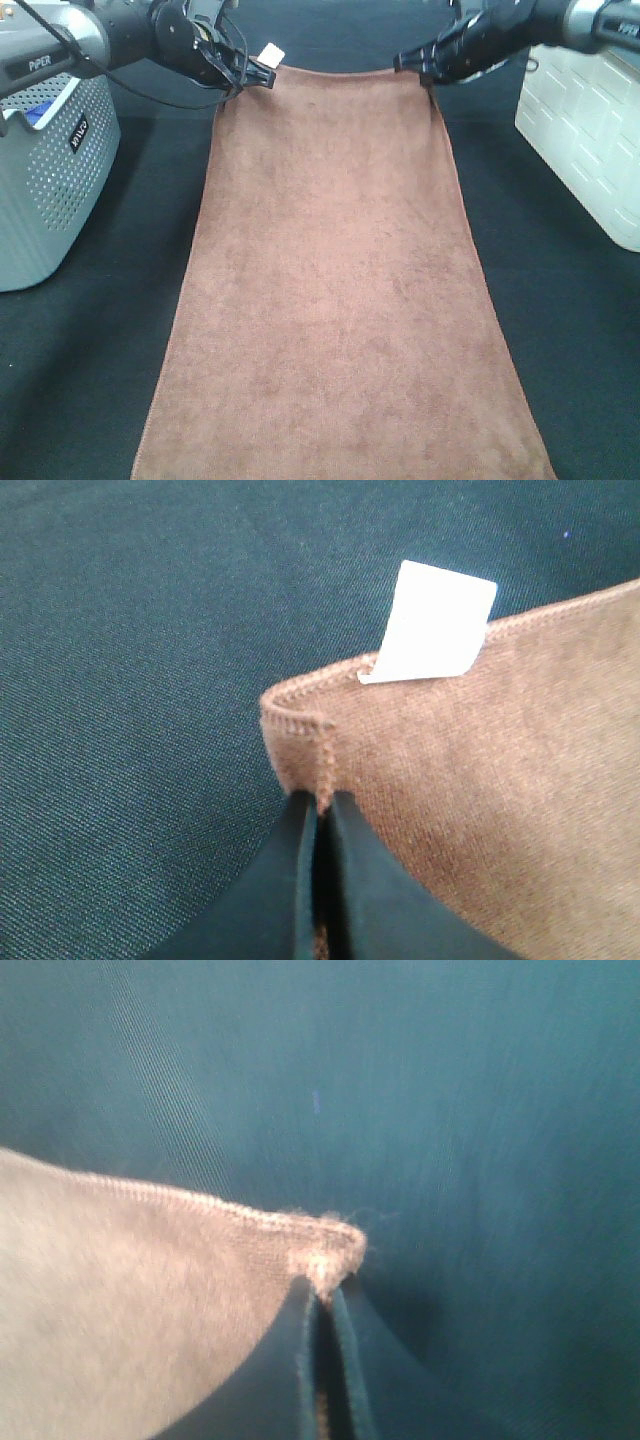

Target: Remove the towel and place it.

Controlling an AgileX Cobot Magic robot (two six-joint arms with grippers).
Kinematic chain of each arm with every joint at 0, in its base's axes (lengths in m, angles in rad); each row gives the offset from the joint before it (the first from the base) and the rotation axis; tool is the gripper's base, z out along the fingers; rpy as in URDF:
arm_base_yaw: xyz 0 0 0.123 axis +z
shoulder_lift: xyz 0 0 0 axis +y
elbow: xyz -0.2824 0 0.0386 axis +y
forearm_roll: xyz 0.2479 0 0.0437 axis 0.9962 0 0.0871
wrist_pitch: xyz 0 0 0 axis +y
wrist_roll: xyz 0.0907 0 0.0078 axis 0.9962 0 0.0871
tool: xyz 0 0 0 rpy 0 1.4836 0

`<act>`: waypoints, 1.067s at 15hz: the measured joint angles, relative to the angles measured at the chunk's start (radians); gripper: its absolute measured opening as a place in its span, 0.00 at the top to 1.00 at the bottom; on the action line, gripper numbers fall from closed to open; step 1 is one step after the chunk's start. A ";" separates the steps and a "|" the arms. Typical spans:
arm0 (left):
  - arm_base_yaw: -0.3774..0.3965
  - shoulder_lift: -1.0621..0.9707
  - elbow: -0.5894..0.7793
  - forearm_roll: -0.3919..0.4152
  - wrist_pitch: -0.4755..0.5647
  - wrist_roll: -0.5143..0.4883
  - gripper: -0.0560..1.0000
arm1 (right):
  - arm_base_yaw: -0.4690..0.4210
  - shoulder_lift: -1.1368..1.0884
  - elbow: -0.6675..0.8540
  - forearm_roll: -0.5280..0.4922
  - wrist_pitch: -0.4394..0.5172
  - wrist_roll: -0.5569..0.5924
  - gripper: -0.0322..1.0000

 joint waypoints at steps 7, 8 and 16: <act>0.000 0.081 0.000 -0.004 -0.087 -0.004 0.95 | 0.000 0.082 -0.002 0.037 -0.056 -0.010 0.96; 0.000 0.086 0.000 -0.005 -0.094 -0.004 0.95 | 0.000 0.085 -0.002 0.038 -0.059 -0.011 0.96; 0.000 0.089 0.000 -0.004 -0.102 -0.006 0.19 | -0.001 0.066 -0.002 0.038 0.022 -0.013 0.25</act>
